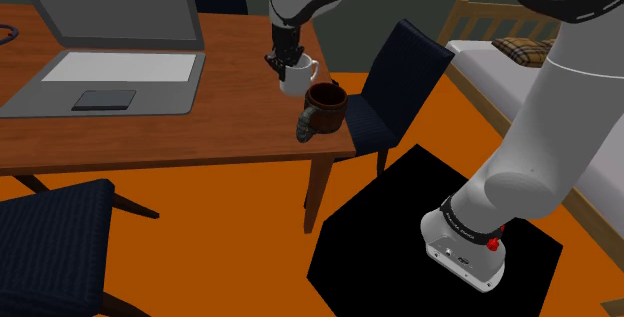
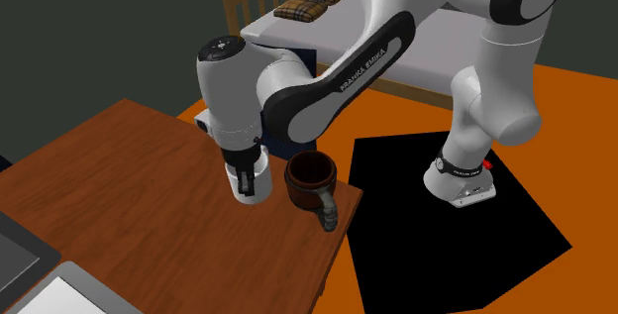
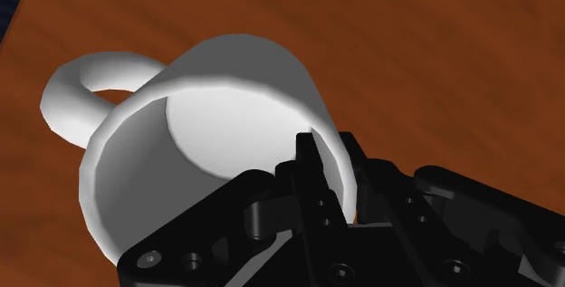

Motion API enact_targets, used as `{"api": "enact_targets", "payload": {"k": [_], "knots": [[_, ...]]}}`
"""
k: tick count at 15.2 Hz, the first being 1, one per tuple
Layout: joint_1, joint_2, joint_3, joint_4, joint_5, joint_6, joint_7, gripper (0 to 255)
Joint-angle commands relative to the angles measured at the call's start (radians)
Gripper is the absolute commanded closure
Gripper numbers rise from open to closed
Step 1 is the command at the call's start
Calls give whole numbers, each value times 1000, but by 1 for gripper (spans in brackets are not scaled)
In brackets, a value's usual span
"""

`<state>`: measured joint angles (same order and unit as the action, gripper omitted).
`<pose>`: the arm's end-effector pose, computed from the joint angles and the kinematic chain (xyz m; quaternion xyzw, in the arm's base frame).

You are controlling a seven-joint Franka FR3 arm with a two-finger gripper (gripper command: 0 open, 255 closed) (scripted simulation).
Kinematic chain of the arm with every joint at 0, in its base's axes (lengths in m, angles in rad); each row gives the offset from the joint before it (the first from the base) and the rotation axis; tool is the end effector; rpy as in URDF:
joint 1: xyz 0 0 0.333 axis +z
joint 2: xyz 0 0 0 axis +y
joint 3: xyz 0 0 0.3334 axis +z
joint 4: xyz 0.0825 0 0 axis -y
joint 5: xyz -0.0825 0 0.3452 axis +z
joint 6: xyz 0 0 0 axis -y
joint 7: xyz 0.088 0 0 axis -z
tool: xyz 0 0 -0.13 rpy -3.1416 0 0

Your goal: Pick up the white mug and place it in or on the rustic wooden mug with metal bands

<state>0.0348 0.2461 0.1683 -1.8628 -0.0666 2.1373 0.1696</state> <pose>0.5813 0.1095 0.4046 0.9993 0.0313 0.0174 0.0049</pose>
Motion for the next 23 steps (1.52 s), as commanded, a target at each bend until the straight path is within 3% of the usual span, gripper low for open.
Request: {"api": "enact_targets", "payload": {"k": [1, 23], "knots": [[-1, -10, 0, 13, 3, -23, -3, 255], [-1, -70, 5, 231, 19, -300, -17, 255]]}}
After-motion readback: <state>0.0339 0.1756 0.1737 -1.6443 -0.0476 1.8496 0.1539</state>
